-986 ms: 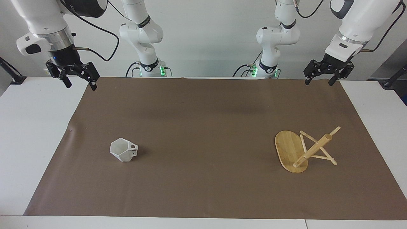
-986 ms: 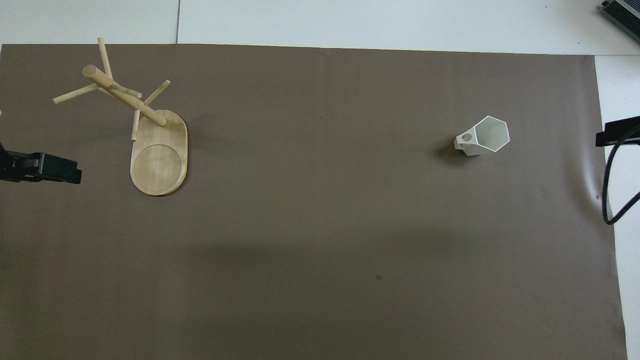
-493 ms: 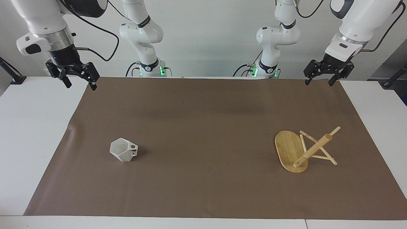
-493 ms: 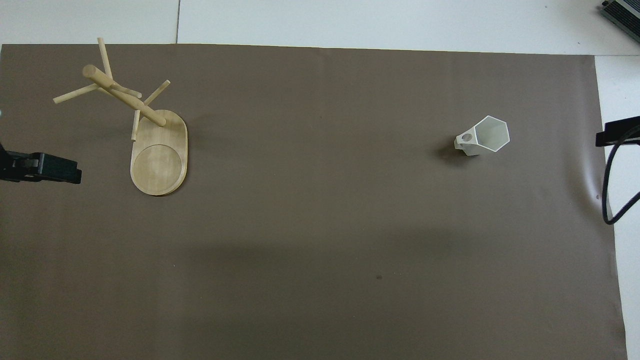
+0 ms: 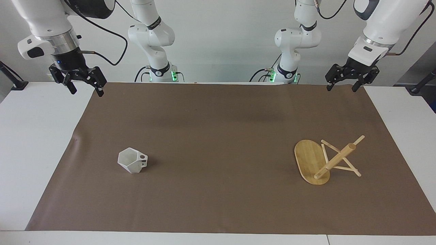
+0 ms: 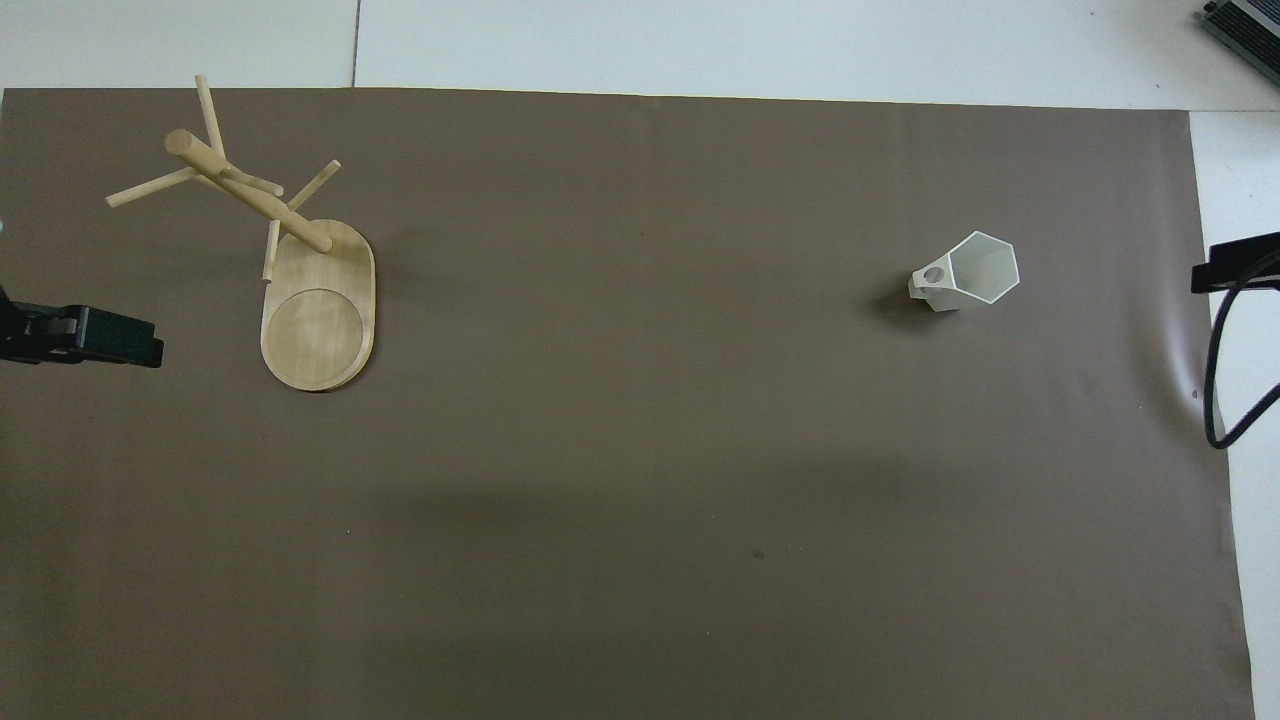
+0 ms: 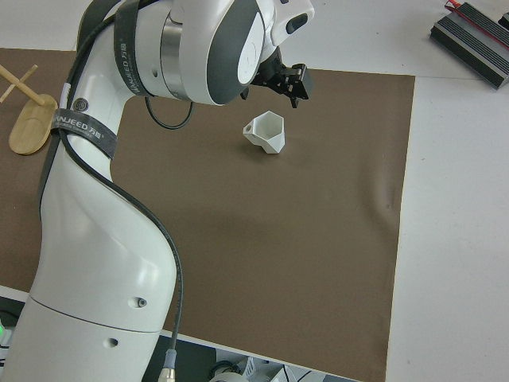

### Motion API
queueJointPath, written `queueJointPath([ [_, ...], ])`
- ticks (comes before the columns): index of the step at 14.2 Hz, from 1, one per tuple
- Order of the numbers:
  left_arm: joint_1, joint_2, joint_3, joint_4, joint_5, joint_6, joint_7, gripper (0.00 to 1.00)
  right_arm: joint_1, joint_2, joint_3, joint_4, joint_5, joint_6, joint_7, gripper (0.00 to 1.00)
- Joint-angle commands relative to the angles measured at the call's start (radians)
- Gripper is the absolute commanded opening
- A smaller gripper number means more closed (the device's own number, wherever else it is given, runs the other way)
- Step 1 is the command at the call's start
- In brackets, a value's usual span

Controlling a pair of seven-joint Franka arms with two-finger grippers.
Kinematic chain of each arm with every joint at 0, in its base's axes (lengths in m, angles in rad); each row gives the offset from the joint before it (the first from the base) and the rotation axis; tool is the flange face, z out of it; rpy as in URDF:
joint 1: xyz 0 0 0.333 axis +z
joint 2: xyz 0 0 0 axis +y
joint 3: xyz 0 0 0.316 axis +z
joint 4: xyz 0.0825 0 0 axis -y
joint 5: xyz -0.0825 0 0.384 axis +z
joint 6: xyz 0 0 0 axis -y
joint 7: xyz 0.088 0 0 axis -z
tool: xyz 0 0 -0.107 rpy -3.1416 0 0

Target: Hang cup on rack

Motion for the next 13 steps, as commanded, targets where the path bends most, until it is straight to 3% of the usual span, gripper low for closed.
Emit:
queueJointPath([
  [1,-0.004,-0.025,0.003,-0.030,-0.009,0.010,-0.006,1.00,-0.003,-0.022,0.003,-0.030,0.002,0.018,-0.008,1.00],
  [13,-0.004,-0.025,0.003,-0.030,-0.009,0.009,-0.006,1.00,-0.003,-0.022,0.003,-0.028,0.002,0.006,-0.006,1.00],
])
